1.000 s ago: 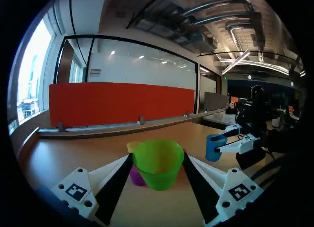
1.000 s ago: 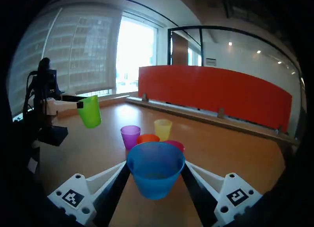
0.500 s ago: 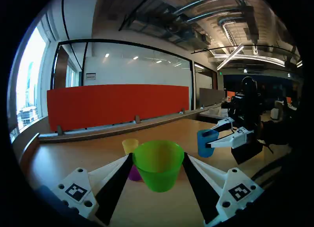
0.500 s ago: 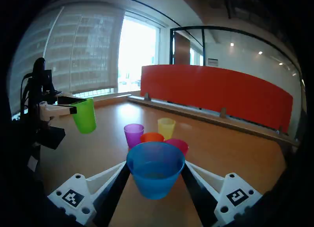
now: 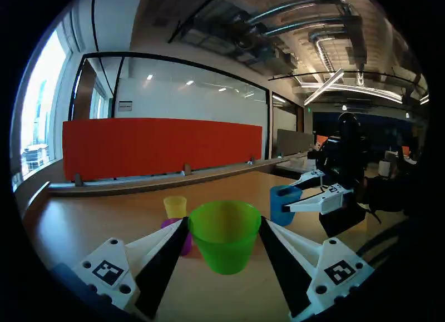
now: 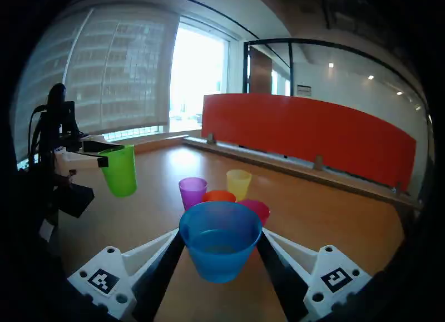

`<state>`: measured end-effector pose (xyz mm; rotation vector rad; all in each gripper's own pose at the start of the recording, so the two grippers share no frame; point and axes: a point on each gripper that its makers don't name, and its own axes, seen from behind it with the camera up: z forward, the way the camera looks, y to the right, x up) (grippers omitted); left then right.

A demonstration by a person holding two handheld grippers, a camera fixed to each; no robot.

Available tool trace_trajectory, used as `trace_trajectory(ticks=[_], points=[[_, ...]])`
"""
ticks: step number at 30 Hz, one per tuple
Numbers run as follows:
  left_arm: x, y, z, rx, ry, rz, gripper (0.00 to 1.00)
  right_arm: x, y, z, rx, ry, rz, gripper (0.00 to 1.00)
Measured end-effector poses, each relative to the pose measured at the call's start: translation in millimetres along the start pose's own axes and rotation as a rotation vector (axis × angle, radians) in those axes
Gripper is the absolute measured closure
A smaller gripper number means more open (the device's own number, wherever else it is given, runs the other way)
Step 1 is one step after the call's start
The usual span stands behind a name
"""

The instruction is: Pour water

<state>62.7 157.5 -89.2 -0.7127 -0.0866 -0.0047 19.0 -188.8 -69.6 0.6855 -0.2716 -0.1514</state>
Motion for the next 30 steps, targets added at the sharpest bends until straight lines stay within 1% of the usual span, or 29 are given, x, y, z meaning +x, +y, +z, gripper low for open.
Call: trace_trajectory(ticks=[6,18,30], points=[[-5,-0.2,2.1,-0.001,-0.014,-0.011,0.09,0,-1,1.1,0.002,0.002,-0.003,0.1],[-15,2.2,7.4,-0.015,-0.044,0.004,0.09,2,-3,3.7,0.001,0.007,-0.011,0.1],[-15,12.1,14.7,-0.051,-0.056,0.015,0.09,12,-7,5.8,0.009,0.024,-0.023,0.1]])
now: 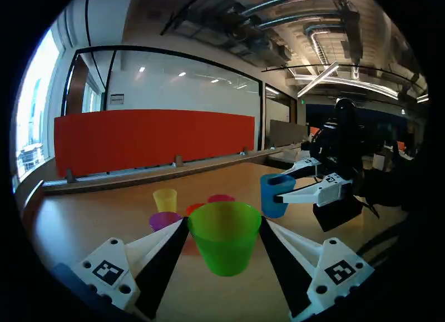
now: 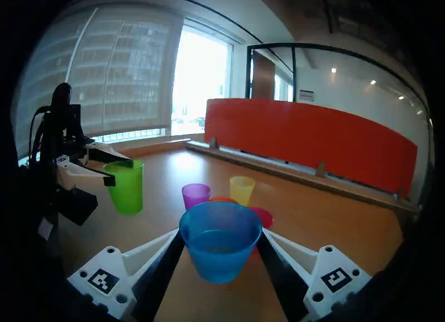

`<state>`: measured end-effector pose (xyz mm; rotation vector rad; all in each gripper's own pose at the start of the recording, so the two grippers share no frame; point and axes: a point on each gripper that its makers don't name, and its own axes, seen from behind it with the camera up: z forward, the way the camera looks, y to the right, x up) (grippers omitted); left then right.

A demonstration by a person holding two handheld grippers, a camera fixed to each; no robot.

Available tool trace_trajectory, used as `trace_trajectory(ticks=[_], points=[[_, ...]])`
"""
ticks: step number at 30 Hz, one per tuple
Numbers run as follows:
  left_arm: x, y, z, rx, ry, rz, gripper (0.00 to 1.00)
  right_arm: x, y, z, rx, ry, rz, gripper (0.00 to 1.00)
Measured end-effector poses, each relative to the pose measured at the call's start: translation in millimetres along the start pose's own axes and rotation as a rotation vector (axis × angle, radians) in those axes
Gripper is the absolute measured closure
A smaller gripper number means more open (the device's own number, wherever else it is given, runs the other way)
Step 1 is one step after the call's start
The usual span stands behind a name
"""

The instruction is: Pour water

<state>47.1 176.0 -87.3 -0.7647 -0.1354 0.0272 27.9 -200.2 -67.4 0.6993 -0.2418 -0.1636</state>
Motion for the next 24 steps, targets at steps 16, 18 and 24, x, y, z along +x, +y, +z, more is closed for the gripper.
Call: trace_trajectory(ticks=[16,18,24], points=[[-4,12.3,9.6,-0.039,-0.005,-0.008,0.1,19,-4,2.1,0.018,0.025,-0.067,0.1],[-3,14.6,10.3,-0.047,-0.005,-0.009,0.1,22,-5,2.9,0.021,0.029,-0.079,0.1],[-4,21.9,15.1,-0.065,-0.011,0.004,0.1,31,-7,7.5,0.032,0.04,-0.125,0.1]])
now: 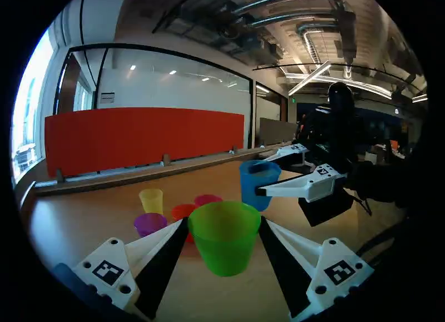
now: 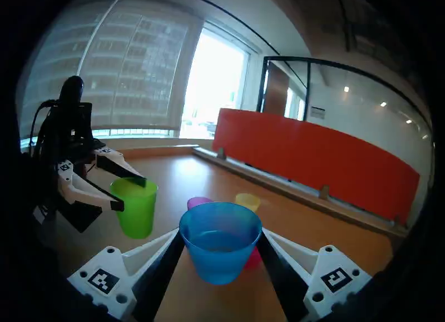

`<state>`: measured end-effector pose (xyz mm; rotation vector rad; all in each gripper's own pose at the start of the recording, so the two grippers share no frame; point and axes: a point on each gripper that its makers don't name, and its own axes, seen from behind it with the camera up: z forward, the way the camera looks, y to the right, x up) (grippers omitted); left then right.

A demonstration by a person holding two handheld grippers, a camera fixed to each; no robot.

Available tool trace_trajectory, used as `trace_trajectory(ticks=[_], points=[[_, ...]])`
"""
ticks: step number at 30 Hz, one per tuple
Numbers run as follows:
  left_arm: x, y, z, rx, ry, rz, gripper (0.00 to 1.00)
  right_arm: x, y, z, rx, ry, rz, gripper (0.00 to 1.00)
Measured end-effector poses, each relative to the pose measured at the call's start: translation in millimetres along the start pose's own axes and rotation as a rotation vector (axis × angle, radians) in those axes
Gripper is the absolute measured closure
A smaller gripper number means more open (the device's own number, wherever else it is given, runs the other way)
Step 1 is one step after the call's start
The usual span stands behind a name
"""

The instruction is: Pour water

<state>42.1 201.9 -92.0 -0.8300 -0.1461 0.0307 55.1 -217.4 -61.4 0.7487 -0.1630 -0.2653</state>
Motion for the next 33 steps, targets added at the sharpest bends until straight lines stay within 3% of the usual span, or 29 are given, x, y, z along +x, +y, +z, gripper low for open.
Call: trace_trajectory(ticks=[27,33], points=[[-8,21.6,16.4,-0.068,-0.017,0.025,0.1,37,-20,20.5,0.067,0.025,-0.279,0.1],[-9,24.8,18.9,-0.079,-0.022,0.029,0.1,38,-23,24.2,0.071,0.02,-0.364,0.1]])
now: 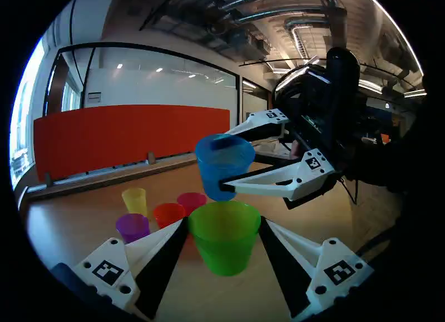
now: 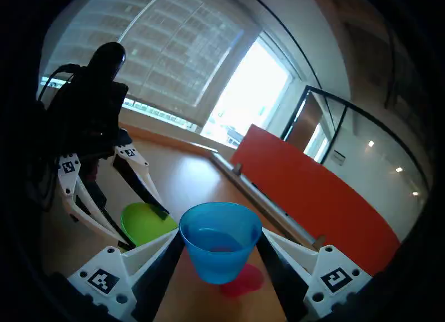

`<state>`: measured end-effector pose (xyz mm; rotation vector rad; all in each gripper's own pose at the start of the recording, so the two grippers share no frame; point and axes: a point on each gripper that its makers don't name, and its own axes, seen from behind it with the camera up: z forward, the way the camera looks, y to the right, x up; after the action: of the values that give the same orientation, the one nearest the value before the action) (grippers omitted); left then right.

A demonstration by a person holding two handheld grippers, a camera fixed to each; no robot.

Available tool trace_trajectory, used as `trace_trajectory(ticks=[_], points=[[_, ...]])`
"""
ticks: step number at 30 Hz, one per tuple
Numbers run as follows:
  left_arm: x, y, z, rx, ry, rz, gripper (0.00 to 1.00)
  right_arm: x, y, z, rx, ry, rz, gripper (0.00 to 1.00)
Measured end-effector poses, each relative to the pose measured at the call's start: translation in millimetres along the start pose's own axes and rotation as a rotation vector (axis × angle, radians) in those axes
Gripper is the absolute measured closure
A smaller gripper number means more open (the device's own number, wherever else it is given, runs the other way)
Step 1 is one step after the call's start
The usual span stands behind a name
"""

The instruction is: Pour water

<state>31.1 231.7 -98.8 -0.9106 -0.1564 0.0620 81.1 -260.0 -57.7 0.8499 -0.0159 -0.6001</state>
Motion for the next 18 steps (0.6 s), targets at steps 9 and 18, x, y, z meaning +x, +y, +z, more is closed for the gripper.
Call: trace_trajectory(ticks=[9,18], points=[[-1.1,1.6,2.4,-0.008,-0.005,0.003,0.1,5.3,0.0,3.8,0.007,-0.005,-0.078,0.1],[-0.9,1.0,2.9,-0.012,-0.006,0.003,0.1,8.8,1.5,8.2,0.009,-0.003,-0.171,0.1]])
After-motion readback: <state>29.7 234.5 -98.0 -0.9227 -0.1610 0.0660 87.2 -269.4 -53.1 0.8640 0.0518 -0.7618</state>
